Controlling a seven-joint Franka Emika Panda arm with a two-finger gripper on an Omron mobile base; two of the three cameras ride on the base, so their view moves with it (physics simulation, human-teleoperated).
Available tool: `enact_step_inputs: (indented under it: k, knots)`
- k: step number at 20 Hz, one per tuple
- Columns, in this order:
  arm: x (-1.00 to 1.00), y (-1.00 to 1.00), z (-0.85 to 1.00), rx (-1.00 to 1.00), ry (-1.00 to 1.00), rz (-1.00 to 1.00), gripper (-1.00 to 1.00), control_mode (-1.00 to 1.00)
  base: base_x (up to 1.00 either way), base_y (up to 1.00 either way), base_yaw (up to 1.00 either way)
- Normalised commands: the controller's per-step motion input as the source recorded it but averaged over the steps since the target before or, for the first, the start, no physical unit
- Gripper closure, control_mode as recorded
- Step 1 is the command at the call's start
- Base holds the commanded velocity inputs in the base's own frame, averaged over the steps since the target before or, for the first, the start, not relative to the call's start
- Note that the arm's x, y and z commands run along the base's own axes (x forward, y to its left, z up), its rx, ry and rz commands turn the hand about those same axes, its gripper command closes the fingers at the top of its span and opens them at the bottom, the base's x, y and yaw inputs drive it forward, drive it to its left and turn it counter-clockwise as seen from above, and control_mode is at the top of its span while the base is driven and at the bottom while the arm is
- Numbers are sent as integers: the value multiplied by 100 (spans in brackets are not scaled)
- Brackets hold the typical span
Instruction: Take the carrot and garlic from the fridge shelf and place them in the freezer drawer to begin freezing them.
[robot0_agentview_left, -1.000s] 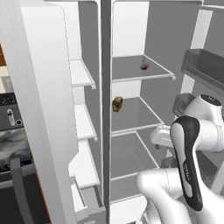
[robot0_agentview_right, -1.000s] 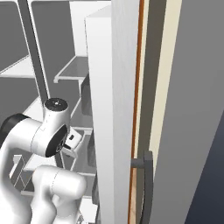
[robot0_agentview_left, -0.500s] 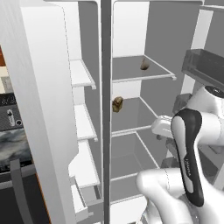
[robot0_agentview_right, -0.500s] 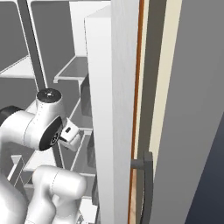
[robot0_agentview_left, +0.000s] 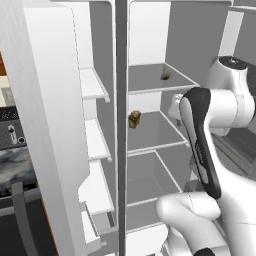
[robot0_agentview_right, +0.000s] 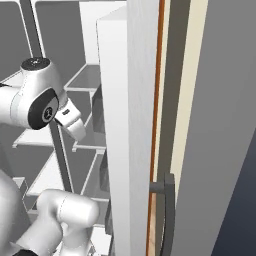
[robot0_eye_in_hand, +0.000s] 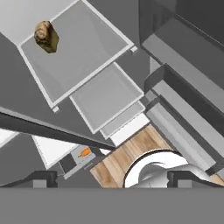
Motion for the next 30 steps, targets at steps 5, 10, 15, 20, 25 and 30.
enact_step_inputs:
  k: [5, 10, 15, 20, 25, 30]
  knots:
    - [12, -4, 48, -2, 0, -21, -100, -100, 0, 0, 0]
    - [28, -2, 41, -3, 0, -20, -100, -100, 0, 0, 0]
    - [42, -13, 4, -2, -2, -12, -100, -100, 0, 0, 0]
    - [40, -26, 0, -1, -8, -3, -100, -100, 0, 0, 0]
    - [52, -21, 0, 0, -9, 0, -100, -100, 0, 0, 0]
    - [69, 0, 4, 0, -11, 0, -100, -100, 0, 0, 0]
